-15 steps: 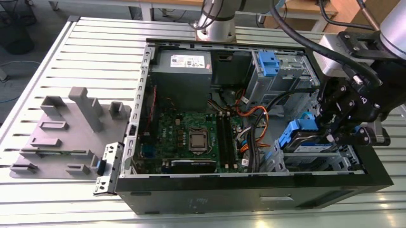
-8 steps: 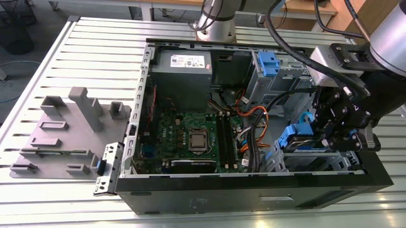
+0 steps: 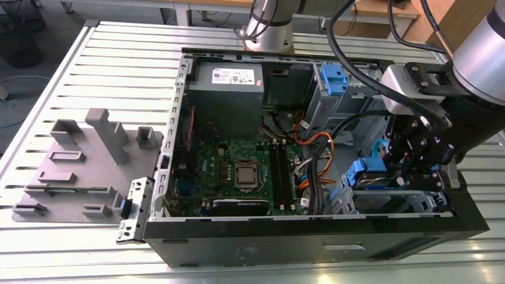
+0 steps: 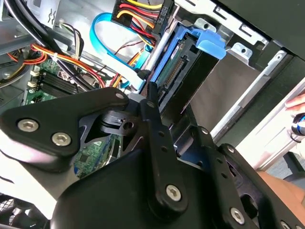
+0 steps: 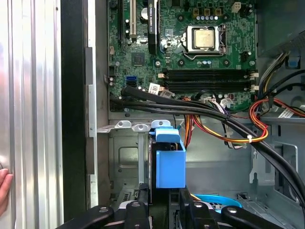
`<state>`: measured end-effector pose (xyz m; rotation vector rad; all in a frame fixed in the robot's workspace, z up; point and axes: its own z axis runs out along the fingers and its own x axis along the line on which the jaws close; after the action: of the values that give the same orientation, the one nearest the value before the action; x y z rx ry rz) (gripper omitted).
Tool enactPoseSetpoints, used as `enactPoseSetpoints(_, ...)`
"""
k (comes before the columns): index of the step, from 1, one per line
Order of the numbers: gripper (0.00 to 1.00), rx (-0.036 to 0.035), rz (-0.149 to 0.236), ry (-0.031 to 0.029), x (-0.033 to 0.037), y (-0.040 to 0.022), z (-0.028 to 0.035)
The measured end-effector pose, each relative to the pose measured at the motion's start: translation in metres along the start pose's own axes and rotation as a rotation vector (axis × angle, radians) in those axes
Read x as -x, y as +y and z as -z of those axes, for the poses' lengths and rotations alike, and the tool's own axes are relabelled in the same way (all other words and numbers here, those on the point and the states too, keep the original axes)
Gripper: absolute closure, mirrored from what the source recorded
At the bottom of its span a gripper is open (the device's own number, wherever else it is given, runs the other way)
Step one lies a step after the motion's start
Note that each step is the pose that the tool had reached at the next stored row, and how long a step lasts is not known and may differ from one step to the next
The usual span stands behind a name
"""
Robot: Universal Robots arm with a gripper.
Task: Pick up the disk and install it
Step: 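Insert the disk into the insertion slot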
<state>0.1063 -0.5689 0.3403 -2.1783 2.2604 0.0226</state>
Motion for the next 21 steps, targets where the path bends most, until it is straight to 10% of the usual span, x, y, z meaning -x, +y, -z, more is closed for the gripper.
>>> enactPoseSetpoints(21, 0.58, -0.0004, 0.000, -0.0011, 0.0000, 0.0000, 0.0003)
